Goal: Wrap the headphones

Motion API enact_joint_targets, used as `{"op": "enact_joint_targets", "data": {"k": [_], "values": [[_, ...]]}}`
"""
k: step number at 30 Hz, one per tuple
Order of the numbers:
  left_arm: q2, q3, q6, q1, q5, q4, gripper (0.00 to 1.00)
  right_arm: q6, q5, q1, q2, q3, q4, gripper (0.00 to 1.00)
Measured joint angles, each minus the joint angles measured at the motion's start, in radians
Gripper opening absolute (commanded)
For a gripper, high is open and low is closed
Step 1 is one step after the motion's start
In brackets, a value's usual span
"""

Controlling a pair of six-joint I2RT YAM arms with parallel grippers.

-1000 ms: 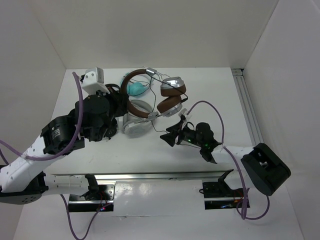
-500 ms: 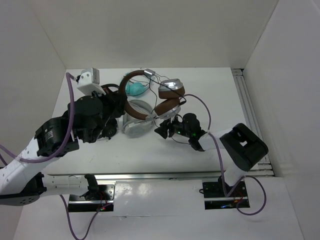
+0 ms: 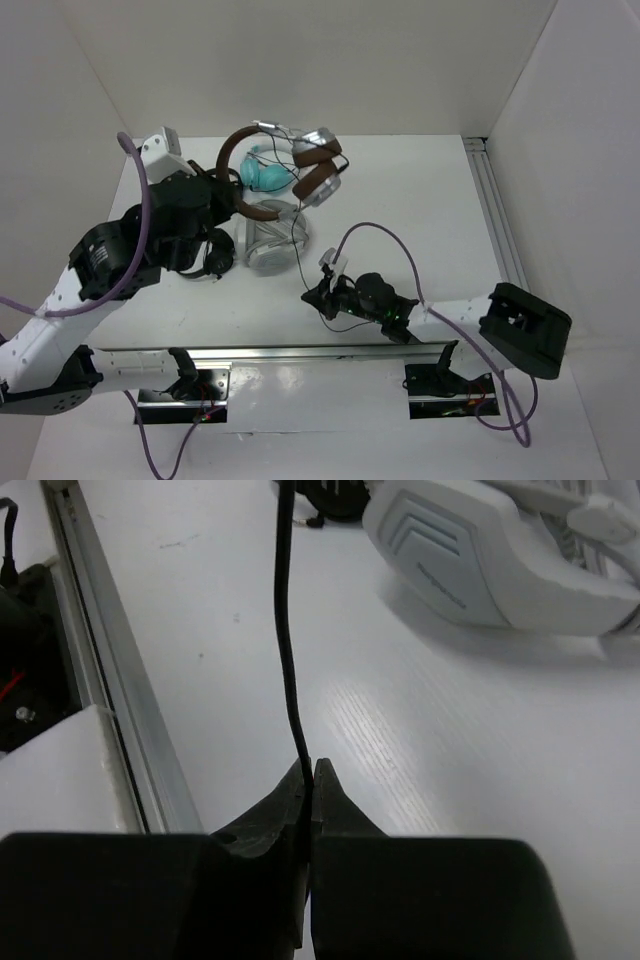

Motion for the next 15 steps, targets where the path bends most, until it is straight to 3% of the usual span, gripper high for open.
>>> {"op": "enact_joint_targets", "data": {"k": [7, 15], "values": [[0.131, 0.058, -0.103, 0.216, 0.066, -0.084, 0.0, -0.006, 0.336, 0.302, -0.184, 0.085, -0.229, 0.0], [0.216, 0.037, -0.108, 0.42, 0.116, -0.114, 0.0, -0.014, 0.569, 0.585, -0.198, 0.258, -0.501, 0.0]]}}
